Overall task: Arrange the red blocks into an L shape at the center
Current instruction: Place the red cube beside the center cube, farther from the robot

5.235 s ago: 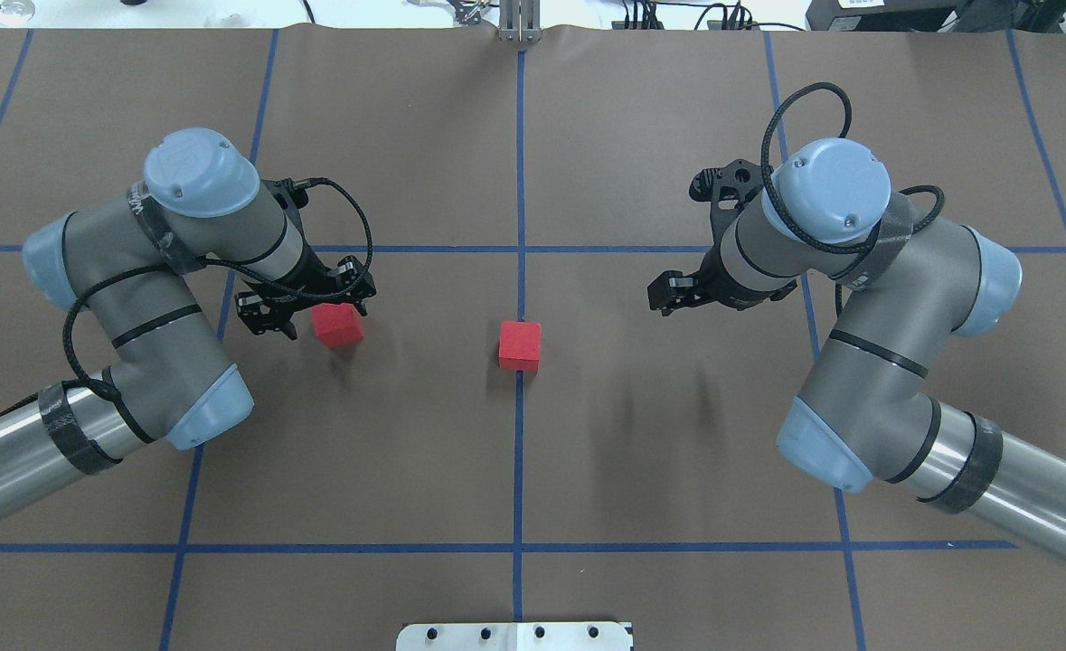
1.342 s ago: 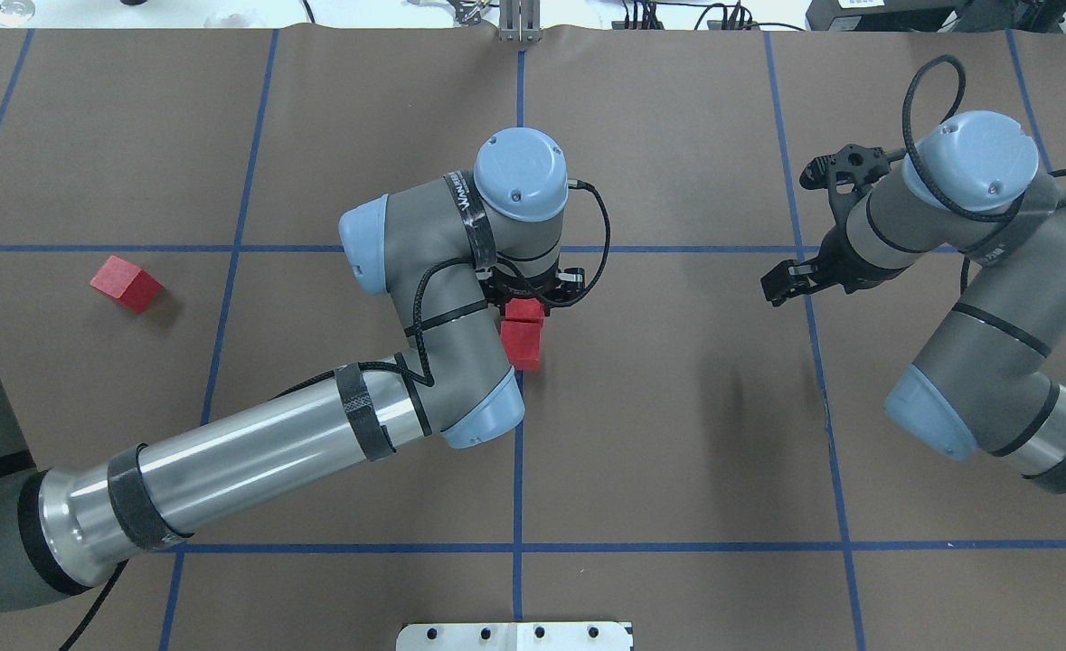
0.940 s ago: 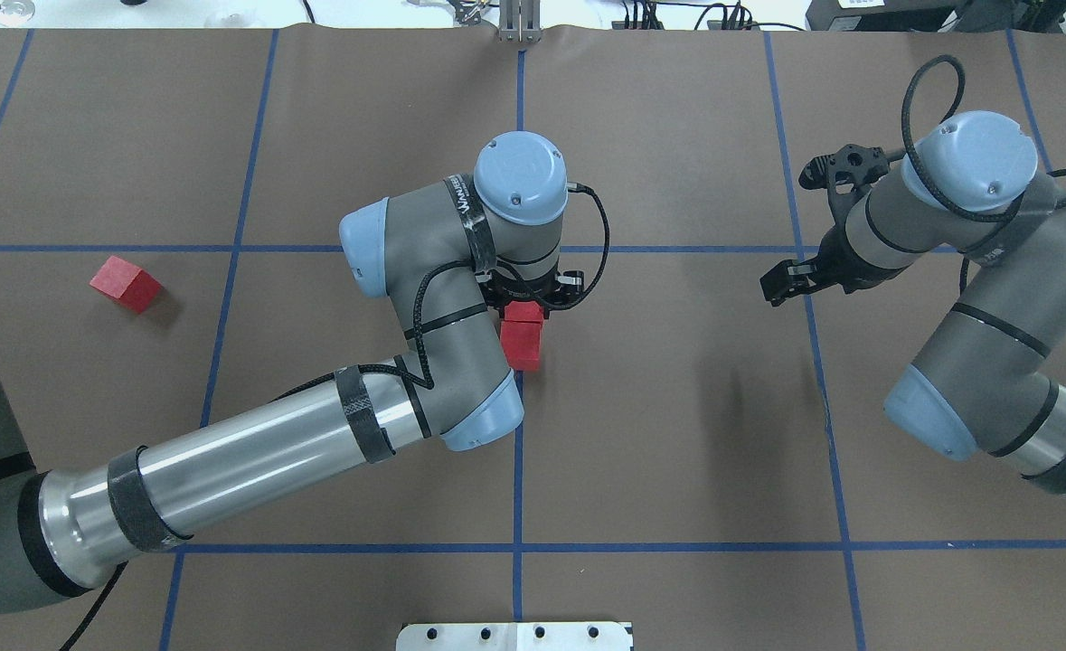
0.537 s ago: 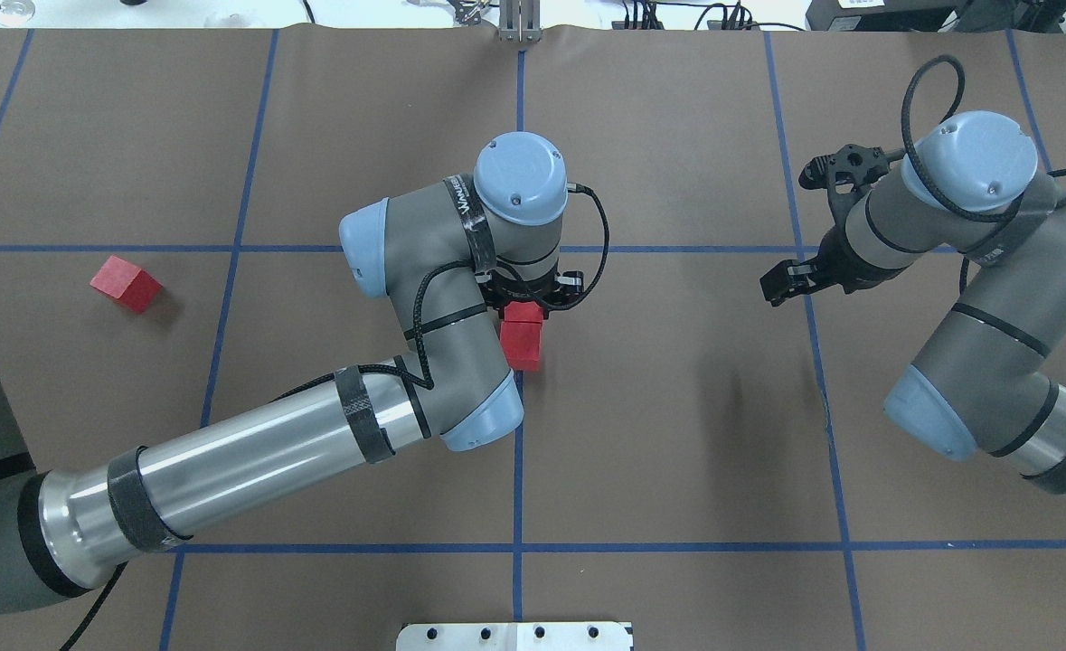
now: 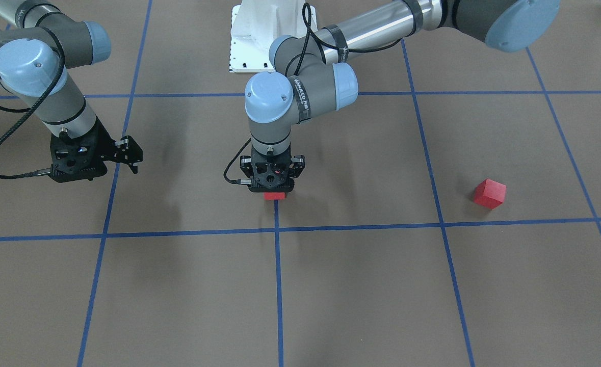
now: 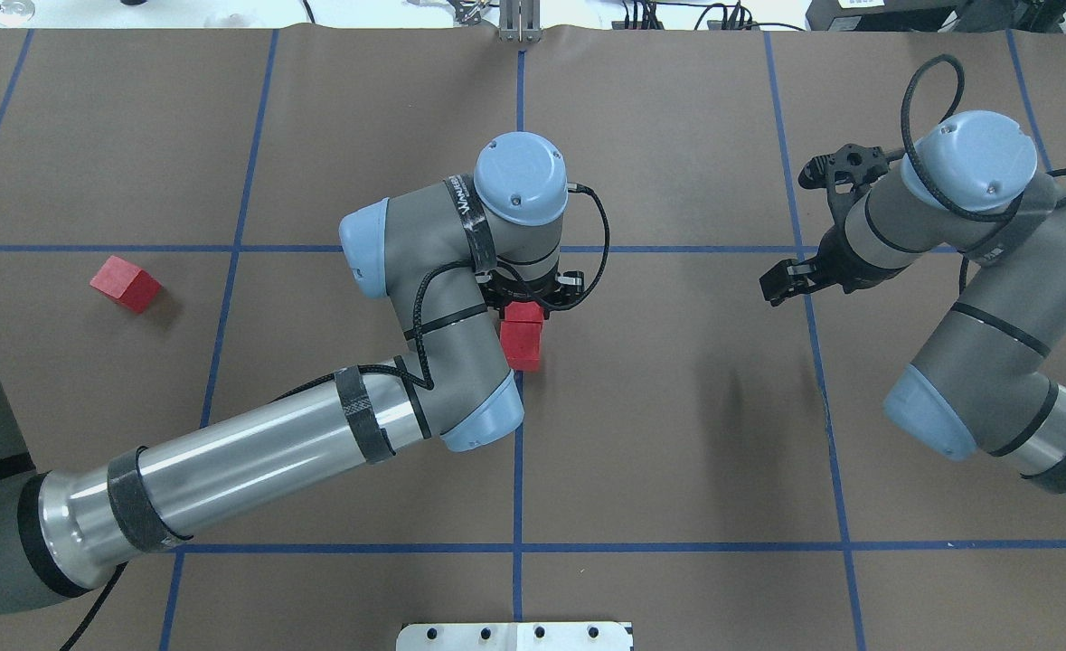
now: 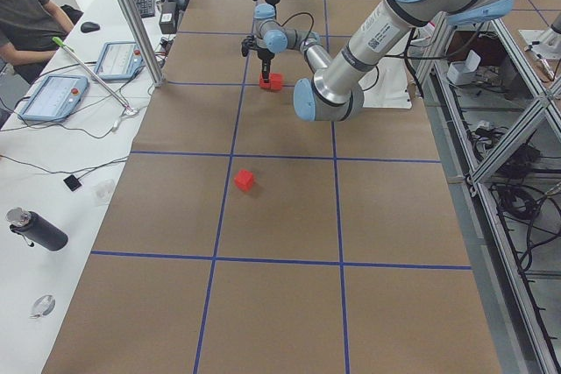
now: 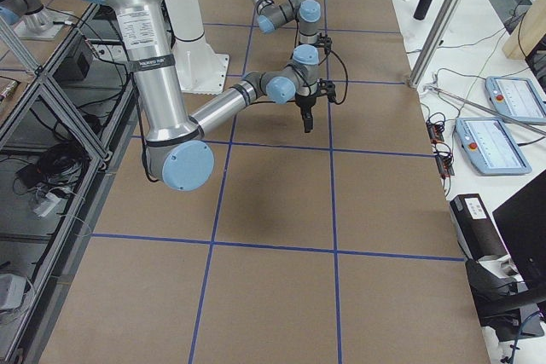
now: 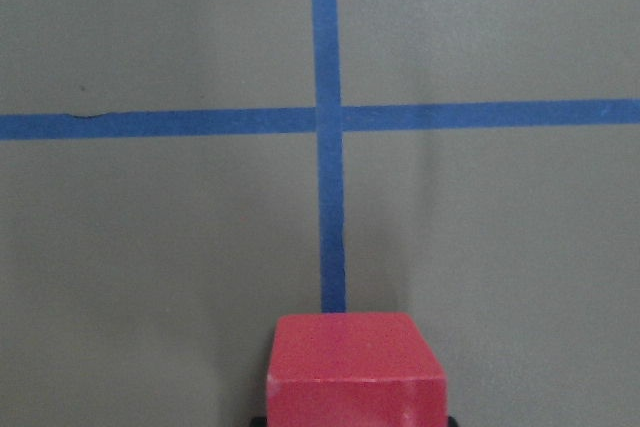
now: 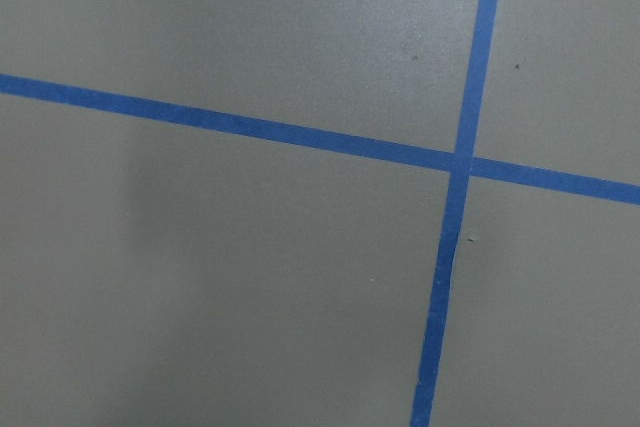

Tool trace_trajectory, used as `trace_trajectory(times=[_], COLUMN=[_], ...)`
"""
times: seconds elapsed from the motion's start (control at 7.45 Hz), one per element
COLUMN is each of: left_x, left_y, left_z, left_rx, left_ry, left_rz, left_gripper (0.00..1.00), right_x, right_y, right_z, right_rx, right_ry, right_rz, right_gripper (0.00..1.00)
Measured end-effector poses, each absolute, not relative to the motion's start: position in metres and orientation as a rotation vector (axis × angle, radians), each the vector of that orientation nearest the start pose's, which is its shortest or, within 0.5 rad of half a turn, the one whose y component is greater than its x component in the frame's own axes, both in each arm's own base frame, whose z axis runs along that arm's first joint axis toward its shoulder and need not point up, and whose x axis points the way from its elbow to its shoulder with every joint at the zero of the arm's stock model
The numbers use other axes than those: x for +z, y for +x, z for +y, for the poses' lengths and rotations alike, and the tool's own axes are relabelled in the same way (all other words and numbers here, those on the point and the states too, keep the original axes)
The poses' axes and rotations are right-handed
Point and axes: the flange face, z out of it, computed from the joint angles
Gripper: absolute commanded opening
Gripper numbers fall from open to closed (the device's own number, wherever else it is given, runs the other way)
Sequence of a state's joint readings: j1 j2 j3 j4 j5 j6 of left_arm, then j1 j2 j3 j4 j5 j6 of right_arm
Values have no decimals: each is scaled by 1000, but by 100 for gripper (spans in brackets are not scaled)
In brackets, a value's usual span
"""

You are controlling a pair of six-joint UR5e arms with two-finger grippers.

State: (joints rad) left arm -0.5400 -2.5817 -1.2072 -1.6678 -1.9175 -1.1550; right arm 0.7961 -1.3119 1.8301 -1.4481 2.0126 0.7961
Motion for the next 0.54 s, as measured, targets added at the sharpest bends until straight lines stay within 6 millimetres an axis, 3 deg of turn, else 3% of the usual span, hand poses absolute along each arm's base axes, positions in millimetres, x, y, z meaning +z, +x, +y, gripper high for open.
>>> trace_trajectory(times=[0.13, 0.27, 0.4, 0.54], left_x=[153, 153, 153, 153], left_y=[643, 644, 644, 644], left_z=[-502, -501, -501, -500], left_rx=[12, 12, 13, 12], left_ry=[45, 45, 45, 44], left_rz=[805, 806, 806, 806], left_gripper=[0, 19, 44, 62], right_x=[391, 391, 391, 391], right_y=[-343, -343, -343, -343], right_z=[-480, -481, -481, -481], right_rx=[-121, -120, -120, -120], right_ry=[144, 145, 145, 145], right_rz=[-748, -748, -748, -748], right_gripper=[100, 100, 100, 100])
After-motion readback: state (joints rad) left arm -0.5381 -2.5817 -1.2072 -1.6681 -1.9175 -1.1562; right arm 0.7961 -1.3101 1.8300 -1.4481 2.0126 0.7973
